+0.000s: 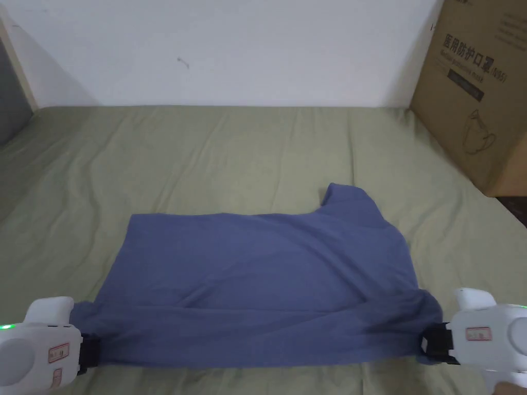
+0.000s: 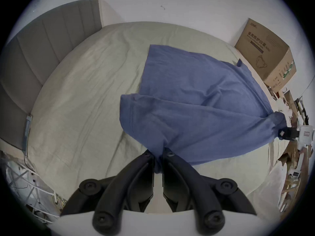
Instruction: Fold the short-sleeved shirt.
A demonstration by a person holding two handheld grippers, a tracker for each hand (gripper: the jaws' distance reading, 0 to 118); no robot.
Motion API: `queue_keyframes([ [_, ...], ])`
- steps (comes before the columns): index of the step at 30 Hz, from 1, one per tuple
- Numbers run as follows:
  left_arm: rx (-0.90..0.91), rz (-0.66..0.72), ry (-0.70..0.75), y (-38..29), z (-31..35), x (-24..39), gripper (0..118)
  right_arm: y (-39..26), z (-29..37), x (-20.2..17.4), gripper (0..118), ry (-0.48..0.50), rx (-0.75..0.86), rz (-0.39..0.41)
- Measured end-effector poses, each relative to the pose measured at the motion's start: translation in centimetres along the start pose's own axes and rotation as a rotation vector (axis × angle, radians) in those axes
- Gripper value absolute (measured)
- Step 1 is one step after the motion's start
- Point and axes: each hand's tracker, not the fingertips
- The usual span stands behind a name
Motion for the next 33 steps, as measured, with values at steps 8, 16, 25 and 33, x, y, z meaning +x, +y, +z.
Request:
queue_keyframes([
  [8,-0.029,-0.029,-0.013,-4.2,2.0,-1.2,7,-4.8,1.9,0.3,6,0.001,-0.053,0.043],
  [16,-0.088,-0.015,0.076,-8.5,0.9,-1.9,71,-9.2,1.5,-1.1,54,-0.118,-0.145,0.107],
  [25,0.072,0.0,0.008,-3.3,3.3,-0.7,72,-2.3,4.8,-1.6,53,-0.019,0.05,0.087],
  [33,0.044,-0.007,-0.047,-1.2,-1.0,1.0,0,1.8,-0.8,-1.2,0,0.043,-0.002,-0.003],
])
